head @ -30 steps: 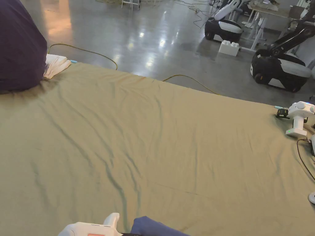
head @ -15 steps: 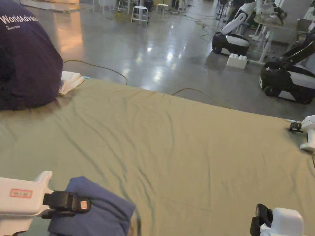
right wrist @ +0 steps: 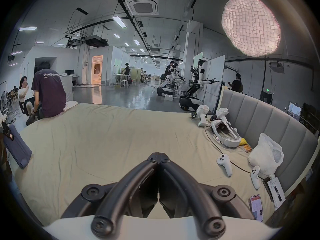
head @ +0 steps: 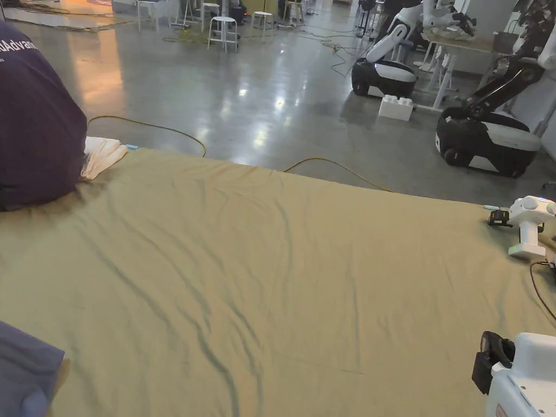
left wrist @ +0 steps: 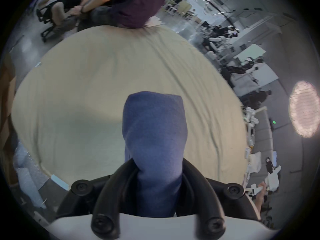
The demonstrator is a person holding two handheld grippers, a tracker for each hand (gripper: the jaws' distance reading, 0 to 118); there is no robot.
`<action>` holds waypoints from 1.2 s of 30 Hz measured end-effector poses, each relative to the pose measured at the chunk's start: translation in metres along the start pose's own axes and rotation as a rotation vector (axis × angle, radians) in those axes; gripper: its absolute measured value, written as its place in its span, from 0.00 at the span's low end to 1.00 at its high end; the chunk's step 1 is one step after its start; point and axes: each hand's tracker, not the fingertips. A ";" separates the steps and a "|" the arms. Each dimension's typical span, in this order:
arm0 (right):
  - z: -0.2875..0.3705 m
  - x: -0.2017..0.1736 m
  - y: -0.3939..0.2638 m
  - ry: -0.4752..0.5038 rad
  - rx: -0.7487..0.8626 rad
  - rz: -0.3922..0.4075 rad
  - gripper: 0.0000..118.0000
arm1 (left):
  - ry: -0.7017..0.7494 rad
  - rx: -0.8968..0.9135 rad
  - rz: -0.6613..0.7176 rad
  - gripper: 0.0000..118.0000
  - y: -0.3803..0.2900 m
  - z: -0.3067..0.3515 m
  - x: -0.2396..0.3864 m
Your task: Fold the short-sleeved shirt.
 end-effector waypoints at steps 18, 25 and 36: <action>-0.003 -0.012 -0.011 0.050 -0.033 -0.013 0.00 | 0.265 0.337 -0.091 0.51 -0.011 0.075 0.008; -0.005 -0.019 -0.013 0.060 -0.019 -0.024 0.00 | 0.098 0.462 -0.163 0.51 -0.055 0.038 0.069; -0.002 -0.022 0.000 0.056 0.032 -0.081 0.00 | 0.059 0.817 -0.389 0.50 -0.145 -0.051 0.233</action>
